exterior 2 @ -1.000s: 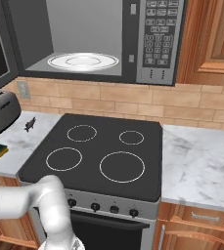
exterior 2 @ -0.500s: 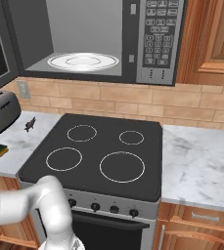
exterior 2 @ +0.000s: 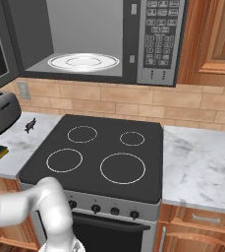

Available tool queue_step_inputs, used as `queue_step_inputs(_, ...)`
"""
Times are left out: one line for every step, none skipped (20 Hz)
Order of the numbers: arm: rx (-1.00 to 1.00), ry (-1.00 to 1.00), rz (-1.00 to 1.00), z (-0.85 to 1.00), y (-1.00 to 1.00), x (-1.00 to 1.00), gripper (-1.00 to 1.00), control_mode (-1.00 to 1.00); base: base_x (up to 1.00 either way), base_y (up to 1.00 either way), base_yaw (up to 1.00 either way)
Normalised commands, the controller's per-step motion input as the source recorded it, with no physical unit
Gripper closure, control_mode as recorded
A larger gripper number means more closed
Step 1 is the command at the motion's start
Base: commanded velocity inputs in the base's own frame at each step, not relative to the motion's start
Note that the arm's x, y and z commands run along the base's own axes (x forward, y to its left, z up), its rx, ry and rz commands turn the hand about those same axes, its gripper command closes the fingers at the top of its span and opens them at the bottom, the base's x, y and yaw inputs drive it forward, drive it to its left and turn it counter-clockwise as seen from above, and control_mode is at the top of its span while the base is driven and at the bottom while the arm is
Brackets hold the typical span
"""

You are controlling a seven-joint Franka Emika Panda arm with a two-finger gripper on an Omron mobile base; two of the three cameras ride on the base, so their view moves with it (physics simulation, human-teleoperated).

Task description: Place the sponge inside the microwave to prepare for sanitizing.

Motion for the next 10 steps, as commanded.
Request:
queue_step_inputs(0.0, 0.09, -0.11, 0.0, 0.12, -0.17, -1.0, -1.0, 0.0, 0.0, 0.0)
queue_step_inputs(0.0, 0.05, -0.11, 0.0, 0.12, -0.22, -1.0, -1.0, 0.0, 0.0, 0.0)
queue_step_inputs(0.0, 0.03, -0.1, 0.0, 0.09, -0.24, -1.0, -1.0, 0.0, 0.0, 0.0)
queue_step_inputs(0.0, 0.03, -0.1, 0.0, 0.1, -0.23, -1.0, -1.0, 0.0, 0.0, 0.0)
queue_step_inputs(0.0, 0.02, -0.09, 0.0, 0.09, -0.28, -1.0, -1.0, 0.0, 0.0, 0.0)
queue_step_inputs(0.0, 0.01, -0.1, 0.0, 0.11, -0.34, -1.0, -1.0, 0.0, 0.0, 0.0)
queue_step_inputs(0.0, 0.0, -0.1, 0.0, 0.13, -0.42, -1.0, -1.0, 0.0, 0.0, 0.0)
queue_step_inputs(0.0, 0.0, -0.08, 0.0, 0.14, -0.43, -1.0, -1.0, 0.0, 0.0, 0.0)
queue_step_inputs(0.0, 0.0, -0.09, 0.0, 0.11, -0.4, -1.0, -1.0, 0.0, 0.0, 0.0)
queue_step_inputs(0.0, 0.0, -0.08, 0.0, 0.07, -0.41, -1.0, -1.0, 0.0, 0.0, 0.0)
